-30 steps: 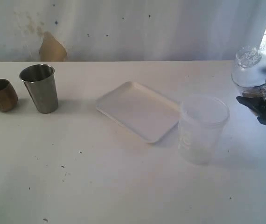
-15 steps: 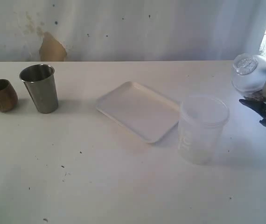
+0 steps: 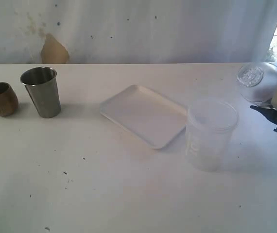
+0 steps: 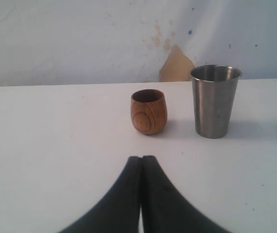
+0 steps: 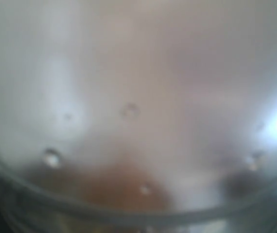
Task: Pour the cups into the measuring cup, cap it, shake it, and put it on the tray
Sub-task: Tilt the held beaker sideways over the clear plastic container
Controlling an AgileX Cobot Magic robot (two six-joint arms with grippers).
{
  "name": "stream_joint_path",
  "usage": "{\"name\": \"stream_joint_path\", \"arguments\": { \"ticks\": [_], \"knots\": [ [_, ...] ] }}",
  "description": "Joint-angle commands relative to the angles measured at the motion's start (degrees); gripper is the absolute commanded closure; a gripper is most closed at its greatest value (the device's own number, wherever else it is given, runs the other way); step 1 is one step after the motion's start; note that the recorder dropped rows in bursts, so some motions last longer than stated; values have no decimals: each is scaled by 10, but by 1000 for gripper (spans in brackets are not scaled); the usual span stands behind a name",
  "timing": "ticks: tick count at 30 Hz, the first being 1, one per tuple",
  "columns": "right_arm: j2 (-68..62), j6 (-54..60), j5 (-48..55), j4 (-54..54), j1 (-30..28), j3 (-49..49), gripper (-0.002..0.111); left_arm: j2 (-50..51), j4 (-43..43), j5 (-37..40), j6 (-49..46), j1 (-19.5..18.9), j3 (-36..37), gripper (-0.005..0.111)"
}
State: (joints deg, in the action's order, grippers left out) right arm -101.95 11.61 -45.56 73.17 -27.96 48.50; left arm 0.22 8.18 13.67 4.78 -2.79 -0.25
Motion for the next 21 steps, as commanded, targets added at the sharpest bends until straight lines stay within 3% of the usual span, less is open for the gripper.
{"name": "stream_joint_path", "arguments": {
  "ticks": [1, 21],
  "knots": [
    [8, 36, -32, -17, 13, 9, 108, -2, -4, -1, 1, 1, 3, 107],
    [73, 154, 14, -18, 23, 16, 108, -2, -4, -1, 1, 1, 3, 107]
  ]
}}
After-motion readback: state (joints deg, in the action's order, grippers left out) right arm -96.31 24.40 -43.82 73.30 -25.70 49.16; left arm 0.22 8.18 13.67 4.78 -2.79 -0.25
